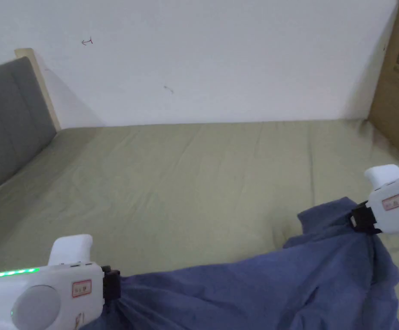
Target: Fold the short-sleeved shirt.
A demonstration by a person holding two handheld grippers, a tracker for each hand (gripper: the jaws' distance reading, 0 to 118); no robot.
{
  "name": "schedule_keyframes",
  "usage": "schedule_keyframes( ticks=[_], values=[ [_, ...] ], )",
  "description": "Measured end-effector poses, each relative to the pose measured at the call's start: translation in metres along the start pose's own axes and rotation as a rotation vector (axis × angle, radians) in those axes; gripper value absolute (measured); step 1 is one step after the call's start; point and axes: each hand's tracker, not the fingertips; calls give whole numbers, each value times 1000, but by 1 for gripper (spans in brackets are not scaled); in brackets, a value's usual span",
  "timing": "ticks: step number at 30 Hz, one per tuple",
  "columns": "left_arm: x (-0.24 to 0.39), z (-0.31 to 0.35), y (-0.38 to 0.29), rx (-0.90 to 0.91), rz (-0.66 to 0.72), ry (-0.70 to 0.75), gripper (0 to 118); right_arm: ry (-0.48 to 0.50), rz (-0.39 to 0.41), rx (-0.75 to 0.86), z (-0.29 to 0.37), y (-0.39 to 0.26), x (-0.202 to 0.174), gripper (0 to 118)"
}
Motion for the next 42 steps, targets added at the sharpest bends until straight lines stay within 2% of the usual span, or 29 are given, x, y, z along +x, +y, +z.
schedule_keyframes(
  ticks=[5, 7, 14, 19, 22, 30, 42],
  values=[
    [6, 30, 8, 57, -7, -6, 7, -42, -55, 86, 64, -14, 34, 3],
    [10, 41, 10, 82, -17, -8, 7, -5, -96, 112, 84, -24, 42, 3],
    [24, 60, 27, 135, -55, -6, 7, -2, -98, 130, 116, -43, 42, 3],
    [27, 67, 63, 168, -87, 4, 7, 39, -180, 175, 125, -30, 48, 3],
    [31, 72, 96, 203, -102, 9, 7, 69, -233, 214, 127, -4, 58, 3],
    [49, 88, 213, 322, -109, -1, 7, 75, -292, 337, 154, 108, 72, 3],
    [85, 80, 378, 432, -132, -51, 7, 1, -340, 471, 191, 268, 102, 3]
  ],
)
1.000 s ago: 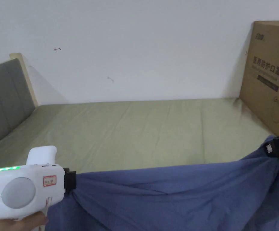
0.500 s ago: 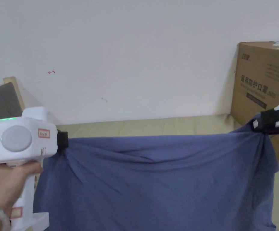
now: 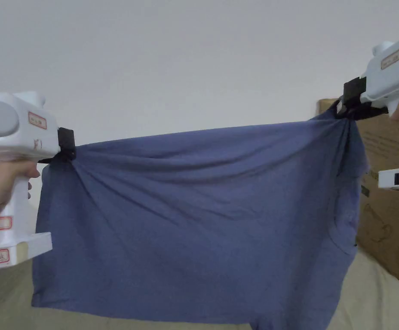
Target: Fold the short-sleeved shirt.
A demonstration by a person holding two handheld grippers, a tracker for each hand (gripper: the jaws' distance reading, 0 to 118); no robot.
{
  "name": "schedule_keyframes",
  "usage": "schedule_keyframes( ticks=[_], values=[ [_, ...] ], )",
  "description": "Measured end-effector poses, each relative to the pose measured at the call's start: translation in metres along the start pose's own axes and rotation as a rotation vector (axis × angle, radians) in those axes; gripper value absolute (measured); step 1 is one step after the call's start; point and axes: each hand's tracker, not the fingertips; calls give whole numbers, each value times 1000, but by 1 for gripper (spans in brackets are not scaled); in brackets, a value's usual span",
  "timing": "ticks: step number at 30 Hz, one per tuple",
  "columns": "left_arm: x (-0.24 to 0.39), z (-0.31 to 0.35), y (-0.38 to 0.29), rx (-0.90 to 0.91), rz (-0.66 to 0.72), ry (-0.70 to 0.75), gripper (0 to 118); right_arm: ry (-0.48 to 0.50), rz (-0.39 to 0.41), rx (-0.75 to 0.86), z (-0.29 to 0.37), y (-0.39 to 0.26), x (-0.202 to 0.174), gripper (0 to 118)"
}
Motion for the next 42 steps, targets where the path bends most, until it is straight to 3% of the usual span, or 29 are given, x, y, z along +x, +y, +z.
schedule_keyframes(
  ticks=[5, 9, 14, 18, 23, 28, 34, 37, 40, 42],
  values=[
    [5, -32, 33, 39, -11, -8, 7, -16, 4, 83, 0, 48, -15, 3],
    [1, -57, 42, 52, 3, -3, 7, -29, 60, 97, 1, 65, -32, 3],
    [8, -94, 44, 55, -48, 84, 7, -35, 76, 79, -22, 53, -37, 3],
    [6, -121, 14, 62, -52, 107, 7, -83, 136, 13, -61, 23, -33, 3],
    [-20, -164, -65, -74, -20, 154, 7, -23, 55, -120, -124, -45, -9, 3],
    [-42, -203, -175, -288, -10, 199, 7, -36, 120, -293, -184, -145, -2, 3],
    [-49, -216, -282, -472, 43, 204, 7, -41, 47, -464, -228, -260, 18, 3],
    [-60, -209, -312, -467, 40, 197, 7, -46, 56, -513, -225, -305, 30, 3],
    [-65, -186, -334, -481, 39, 195, 7, -29, -41, -541, -194, -342, 35, 3],
    [-67, -162, -348, -480, 42, 174, 7, 10, -62, -527, -163, -364, 34, 3]
  ],
)
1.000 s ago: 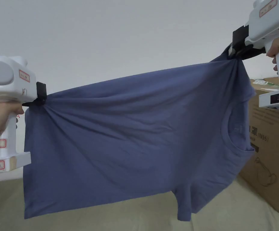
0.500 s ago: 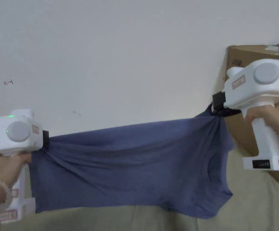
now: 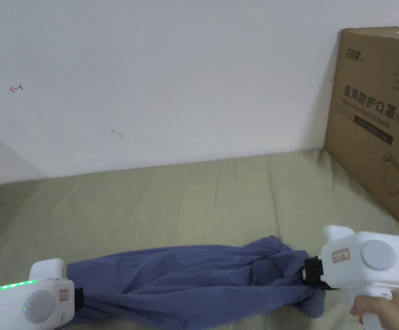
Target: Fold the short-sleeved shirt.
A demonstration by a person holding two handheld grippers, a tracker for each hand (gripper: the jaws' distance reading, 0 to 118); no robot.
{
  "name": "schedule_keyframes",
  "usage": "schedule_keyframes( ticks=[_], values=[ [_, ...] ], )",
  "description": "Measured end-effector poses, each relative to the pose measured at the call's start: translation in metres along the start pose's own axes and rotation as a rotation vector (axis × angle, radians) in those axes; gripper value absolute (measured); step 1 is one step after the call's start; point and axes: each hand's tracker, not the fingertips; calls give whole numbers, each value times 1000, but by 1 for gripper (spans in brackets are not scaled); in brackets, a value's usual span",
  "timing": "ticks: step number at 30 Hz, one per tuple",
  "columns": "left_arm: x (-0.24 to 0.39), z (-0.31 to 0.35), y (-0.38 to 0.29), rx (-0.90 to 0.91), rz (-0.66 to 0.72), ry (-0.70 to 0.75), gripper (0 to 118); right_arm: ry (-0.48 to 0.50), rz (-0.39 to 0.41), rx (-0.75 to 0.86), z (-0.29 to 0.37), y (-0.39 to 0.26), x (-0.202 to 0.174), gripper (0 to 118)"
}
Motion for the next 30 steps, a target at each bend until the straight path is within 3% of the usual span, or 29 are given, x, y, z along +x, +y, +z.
schedule_keyframes(
  ticks=[8, 11, 15, 22, 23, 24, 25, 26, 27, 28, 30],
  values=[
    [-29, 85, -116, -2, -47, 12, 7, -2, 19, -33, 73, -146, 8, 3],
    [-40, 112, -159, -22, -57, 25, 7, -9, -16, -59, 101, -196, 18, 3],
    [-54, 144, -212, -82, -83, 21, 7, 17, -137, -94, 136, -249, 30, 3],
    [-70, 168, -260, -128, -10, 6, 8, -11, -14, -176, 157, -297, 15, 3],
    [-70, 170, -260, -128, -3, 18, 14, -18, -2, -171, 155, -299, 13, 4],
    [-70, 170, -259, -124, 20, 17, 27, -31, 6, -171, 151, -297, 10, 6],
    [-70, 171, -258, -127, 23, 22, 48, -54, 13, -173, 147, -296, 8, 15],
    [-70, 172, -257, -127, 22, 41, 75, -70, 11, -175, 145, -293, 5, 43],
    [-72, 177, -256, -124, 19, 47, 85, -93, 22, -175, 143, -289, 6, 68],
    [-75, 181, -254, -118, 19, 44, 86, -99, 35, -164, 142, -286, 6, 84],
    [-79, 193, -245, -90, 32, 26, 86, -105, 79, -130, 146, -276, -1, 84]
  ],
)
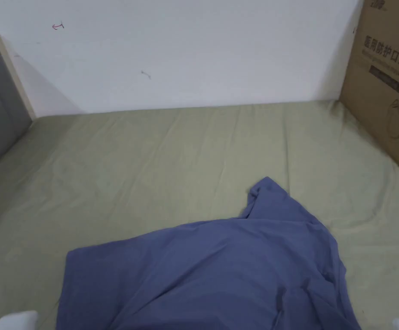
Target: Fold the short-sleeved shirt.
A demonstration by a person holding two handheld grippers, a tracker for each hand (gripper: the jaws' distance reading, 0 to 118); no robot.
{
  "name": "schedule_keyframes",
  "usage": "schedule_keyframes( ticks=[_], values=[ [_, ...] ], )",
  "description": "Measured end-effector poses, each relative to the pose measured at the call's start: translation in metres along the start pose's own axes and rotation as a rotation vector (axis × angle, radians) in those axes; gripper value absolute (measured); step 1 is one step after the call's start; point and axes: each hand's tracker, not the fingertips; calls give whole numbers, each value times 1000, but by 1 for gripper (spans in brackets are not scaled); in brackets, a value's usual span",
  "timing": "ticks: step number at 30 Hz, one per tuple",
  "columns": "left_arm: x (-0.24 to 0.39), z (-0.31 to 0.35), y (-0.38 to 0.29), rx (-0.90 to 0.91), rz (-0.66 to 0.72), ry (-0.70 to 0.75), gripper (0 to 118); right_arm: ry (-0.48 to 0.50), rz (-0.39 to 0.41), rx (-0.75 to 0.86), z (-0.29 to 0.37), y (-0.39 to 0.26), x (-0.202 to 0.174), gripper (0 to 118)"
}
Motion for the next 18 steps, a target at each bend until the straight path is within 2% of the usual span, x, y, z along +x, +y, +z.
schedule_keyframes(
  ticks=[5, 6, 7, 8, 9, 10, 12, 18],
  values=[
    [-5, 26, 23, 67, 78, -87, 82, -3, 86, 95, 17, 31, -27, 82],
    [-4, 26, 28, 85, 82, -115, 72, 25, 96, 122, 19, 36, -32, 72],
    [-2, 24, 33, 98, 86, -132, 54, 58, 93, 145, 20, 41, -37, 55],
    [1, 21, 37, 88, 85, -109, 22, 98, 73, 159, 19, 48, -43, 25],
    [4, 17, 42, 89, 88, -98, 3, 134, 36, 163, 15, 53, -46, 9],
    [6, 13, 45, 98, 86, -85, 0, 162, 20, 158, 11, 57, -49, 7],
    [7, -2, 58, 83, 82, -99, 0, 157, 45, 146, 0, 66, -63, 0],
    [-9, -60, 116, 1, 147, -111, 0, 186, 80, 96, -32, 79, -83, 0]
  ],
)
